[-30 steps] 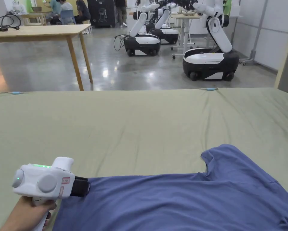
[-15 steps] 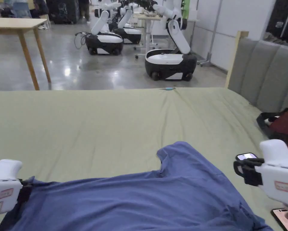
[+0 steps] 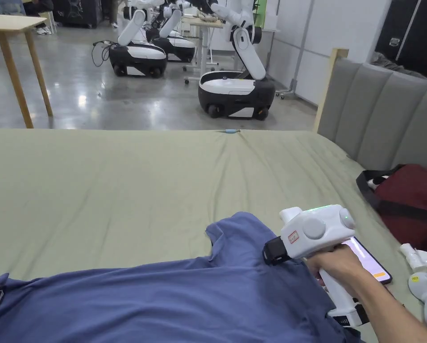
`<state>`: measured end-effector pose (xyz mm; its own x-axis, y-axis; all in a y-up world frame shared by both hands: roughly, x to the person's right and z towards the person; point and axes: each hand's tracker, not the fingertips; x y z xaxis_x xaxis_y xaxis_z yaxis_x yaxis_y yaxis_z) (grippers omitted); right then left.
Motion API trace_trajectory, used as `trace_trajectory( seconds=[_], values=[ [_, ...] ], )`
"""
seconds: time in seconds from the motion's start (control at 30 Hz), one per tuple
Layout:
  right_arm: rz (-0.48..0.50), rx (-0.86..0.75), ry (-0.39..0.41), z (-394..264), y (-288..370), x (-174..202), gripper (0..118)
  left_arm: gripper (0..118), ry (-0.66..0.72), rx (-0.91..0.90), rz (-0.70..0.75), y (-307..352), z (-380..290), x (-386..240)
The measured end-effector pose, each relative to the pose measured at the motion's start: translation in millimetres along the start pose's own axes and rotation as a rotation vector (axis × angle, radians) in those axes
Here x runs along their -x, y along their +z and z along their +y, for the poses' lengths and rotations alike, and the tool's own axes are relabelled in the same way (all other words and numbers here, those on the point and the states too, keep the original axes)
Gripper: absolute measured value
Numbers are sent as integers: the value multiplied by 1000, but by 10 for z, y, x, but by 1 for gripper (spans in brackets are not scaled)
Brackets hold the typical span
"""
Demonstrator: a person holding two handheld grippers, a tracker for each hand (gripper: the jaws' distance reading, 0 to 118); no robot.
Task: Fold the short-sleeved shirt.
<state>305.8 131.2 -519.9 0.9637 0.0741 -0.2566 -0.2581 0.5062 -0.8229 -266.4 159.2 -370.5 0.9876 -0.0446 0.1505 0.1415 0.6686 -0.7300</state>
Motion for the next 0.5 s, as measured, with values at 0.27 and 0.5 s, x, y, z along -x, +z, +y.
trace_trajectory(
  seconds=[0.27,0.5],
  values=[
    [-19,-52,57,-63,229,157,0,4,5,12,6,-2,-15,-29],
    [27,-264,100,-376,1362,320,0,4,27,-100,-39,758,-105,50]
  ],
)
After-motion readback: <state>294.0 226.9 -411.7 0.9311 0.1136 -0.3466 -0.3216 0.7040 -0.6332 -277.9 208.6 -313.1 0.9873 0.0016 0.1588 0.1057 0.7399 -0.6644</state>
